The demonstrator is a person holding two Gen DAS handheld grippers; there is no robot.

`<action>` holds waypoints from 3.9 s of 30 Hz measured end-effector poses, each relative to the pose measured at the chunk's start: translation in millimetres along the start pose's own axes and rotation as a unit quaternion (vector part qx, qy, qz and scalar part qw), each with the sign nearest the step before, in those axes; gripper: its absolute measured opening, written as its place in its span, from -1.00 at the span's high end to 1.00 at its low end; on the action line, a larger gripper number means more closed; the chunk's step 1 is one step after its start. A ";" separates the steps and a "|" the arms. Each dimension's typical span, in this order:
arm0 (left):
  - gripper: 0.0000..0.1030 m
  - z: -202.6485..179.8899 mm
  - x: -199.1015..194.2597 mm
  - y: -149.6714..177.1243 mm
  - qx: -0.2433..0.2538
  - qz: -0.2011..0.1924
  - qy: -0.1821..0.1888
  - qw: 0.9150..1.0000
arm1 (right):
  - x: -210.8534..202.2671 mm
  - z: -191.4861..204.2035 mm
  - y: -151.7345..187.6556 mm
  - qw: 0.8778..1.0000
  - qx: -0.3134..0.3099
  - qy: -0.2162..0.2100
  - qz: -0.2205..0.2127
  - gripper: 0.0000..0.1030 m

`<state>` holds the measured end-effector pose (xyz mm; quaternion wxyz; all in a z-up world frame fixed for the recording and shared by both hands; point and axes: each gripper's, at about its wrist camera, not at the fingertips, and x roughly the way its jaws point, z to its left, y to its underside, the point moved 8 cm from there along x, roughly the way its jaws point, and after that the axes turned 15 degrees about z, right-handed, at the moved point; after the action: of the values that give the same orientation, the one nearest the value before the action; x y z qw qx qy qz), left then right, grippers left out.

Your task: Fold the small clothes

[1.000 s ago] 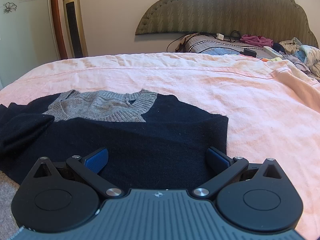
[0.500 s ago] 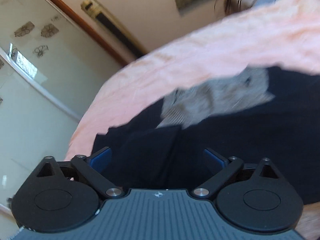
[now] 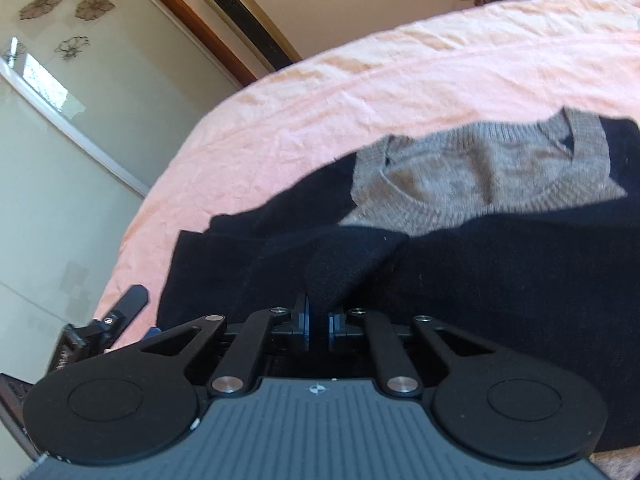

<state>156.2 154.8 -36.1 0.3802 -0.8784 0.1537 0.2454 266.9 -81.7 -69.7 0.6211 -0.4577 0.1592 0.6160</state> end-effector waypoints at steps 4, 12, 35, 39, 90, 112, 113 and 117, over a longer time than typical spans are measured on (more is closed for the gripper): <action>-0.96 -0.8 -0.5 0.1 0.003 0.001 -0.001 1.000 | -37.8 -15.4 -5.1 1.000 -0.010 0.009 -0.021 0.76; -0.97 -0.5 -1.1 0.4 0.002 0.000 -0.005 1.000 | -105.8 -112.8 5.5 0.994 0.077 0.050 -0.062 0.77; -0.97 -4.1 -3.8 1.6 0.010 -0.008 -0.010 1.000 | -26.1 -16.3 12.1 0.998 0.002 -0.054 -0.023 0.74; -0.97 -3.0 -4.1 1.0 0.009 -0.007 -0.010 1.000 | -73.8 -36.5 6.5 0.998 -0.006 -0.029 -0.052 0.74; 0.94 -71.3 112.2 -25.4 0.358 0.127 -0.190 0.905 | -91.2 -203.7 -41.1 0.973 -0.023 0.215 -0.078 0.84; -0.49 -171.9 185.0 12.2 0.496 0.162 -0.092 0.848 | -33.7 -153.6 -72.4 0.960 -0.151 0.230 -0.049 0.09; 0.25 -176.6 187.7 15.4 0.493 0.176 -0.071 0.849 | -33.0 -150.6 -72.4 0.961 -0.158 0.221 -0.041 0.50; 0.94 -191.5 194.2 31.8 0.548 0.160 -0.092 0.816 | -40.4 -146.2 -79.8 0.960 -0.152 0.230 -0.058 0.77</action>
<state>363.4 -24.9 -48.3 0.7660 -0.4616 0.3659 0.2575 385.4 -204.4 -86.7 0.5259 -0.6840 0.1755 0.4741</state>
